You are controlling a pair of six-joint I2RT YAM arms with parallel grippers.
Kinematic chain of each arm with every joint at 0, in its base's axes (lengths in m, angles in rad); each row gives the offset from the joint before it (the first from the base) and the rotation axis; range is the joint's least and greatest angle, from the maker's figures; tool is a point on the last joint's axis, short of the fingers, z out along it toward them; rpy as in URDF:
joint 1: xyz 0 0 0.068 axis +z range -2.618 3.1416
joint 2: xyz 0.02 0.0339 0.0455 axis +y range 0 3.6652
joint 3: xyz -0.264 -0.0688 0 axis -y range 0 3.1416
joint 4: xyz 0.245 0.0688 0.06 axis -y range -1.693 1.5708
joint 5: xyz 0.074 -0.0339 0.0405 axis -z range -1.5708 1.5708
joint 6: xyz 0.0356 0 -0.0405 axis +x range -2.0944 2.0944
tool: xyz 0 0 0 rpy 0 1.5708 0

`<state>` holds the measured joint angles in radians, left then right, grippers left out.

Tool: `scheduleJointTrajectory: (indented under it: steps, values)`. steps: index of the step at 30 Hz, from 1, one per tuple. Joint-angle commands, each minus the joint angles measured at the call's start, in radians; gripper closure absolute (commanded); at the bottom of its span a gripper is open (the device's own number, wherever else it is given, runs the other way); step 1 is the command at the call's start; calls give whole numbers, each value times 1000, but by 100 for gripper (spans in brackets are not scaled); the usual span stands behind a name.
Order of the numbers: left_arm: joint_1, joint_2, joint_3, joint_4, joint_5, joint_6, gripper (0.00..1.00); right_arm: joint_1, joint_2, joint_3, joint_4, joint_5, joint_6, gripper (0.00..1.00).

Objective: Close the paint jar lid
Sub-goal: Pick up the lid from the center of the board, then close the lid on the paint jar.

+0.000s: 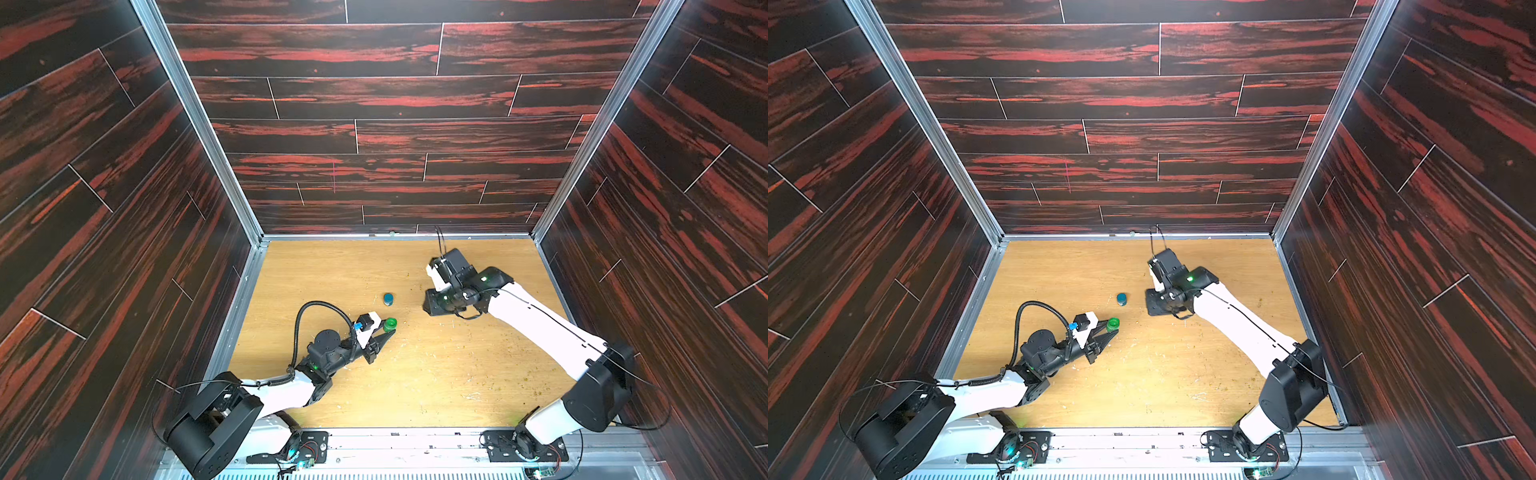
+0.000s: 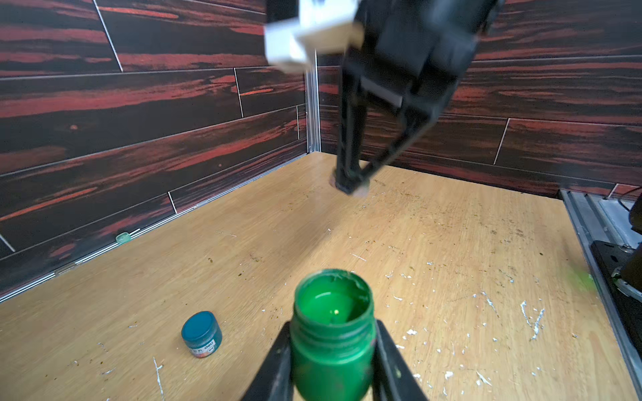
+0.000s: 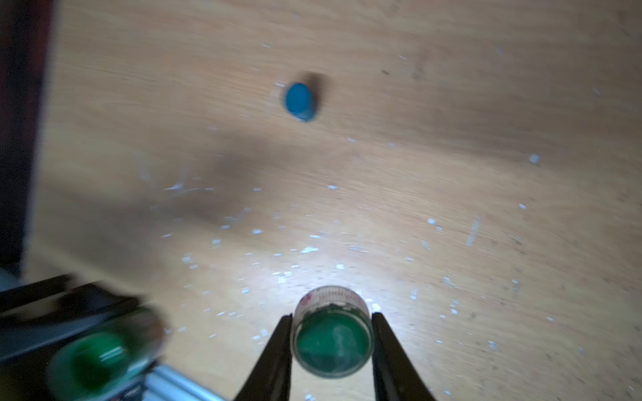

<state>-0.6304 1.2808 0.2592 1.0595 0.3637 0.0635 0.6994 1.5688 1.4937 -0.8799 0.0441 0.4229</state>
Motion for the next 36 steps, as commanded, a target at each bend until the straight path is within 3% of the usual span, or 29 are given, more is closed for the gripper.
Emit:
scheduleJointTrajectory:
  steps: [1, 14, 36]
  values:
    - [-5, -11, 29, 9, 26, 13, 78, 38, 28, 95, -134, -55, -24, 64]
    - [-5, -24, 46, -18, 60, 21, 78, 150, 154, 288, -228, -83, -51, 63]
    - [-4, -25, 51, -29, 64, 33, 79, 198, 220, 332, -248, -112, -59, 61]
